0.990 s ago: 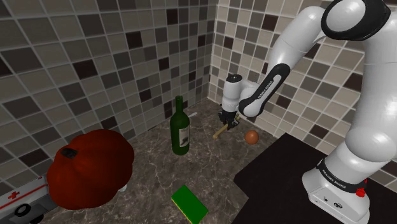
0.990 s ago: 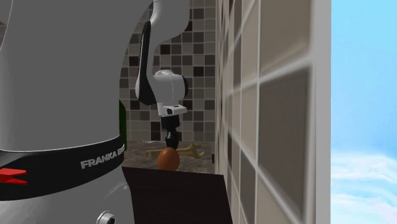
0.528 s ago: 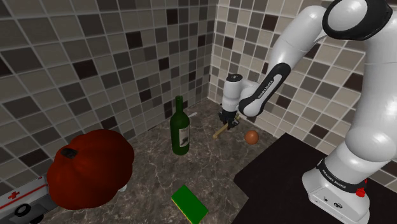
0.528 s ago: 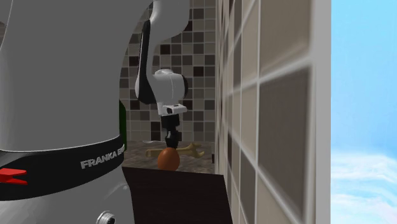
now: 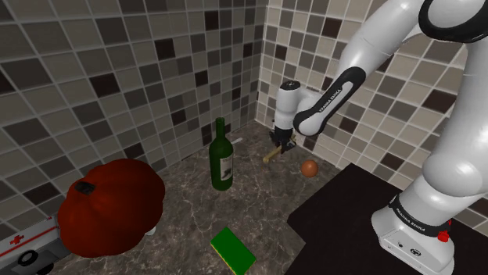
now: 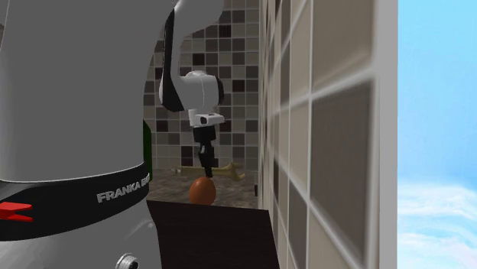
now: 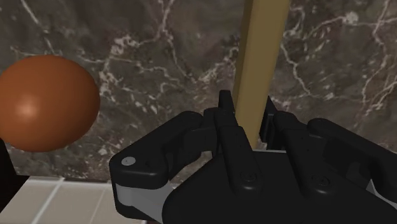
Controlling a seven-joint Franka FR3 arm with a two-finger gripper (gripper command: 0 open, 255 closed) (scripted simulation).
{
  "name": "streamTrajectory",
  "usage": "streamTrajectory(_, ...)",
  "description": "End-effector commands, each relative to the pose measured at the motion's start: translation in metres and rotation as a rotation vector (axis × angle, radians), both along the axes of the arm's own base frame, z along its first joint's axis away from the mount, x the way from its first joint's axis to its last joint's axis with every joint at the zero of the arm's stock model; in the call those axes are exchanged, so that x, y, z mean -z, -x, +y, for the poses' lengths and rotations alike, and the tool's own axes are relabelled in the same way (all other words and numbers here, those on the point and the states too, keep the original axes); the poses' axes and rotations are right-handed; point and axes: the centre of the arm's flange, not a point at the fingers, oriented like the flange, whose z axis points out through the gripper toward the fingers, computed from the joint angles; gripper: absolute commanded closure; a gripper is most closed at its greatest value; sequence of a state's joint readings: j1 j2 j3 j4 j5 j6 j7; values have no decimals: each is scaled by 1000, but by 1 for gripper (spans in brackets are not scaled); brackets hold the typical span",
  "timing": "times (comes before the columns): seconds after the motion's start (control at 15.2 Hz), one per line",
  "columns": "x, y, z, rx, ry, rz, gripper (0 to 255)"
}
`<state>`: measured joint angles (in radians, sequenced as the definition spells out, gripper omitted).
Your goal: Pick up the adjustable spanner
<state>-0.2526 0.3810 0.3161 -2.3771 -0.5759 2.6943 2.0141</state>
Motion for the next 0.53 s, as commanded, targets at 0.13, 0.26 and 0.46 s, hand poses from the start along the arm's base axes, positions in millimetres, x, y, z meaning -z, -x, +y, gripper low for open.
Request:
streamTrajectory(0.13,-22,0,0,0,0,0,255)
streamTrajectory(0.26,-32,0,0,0,0,0,255)
streamTrajectory(0.46,-38,0,0,0,0,0,255)
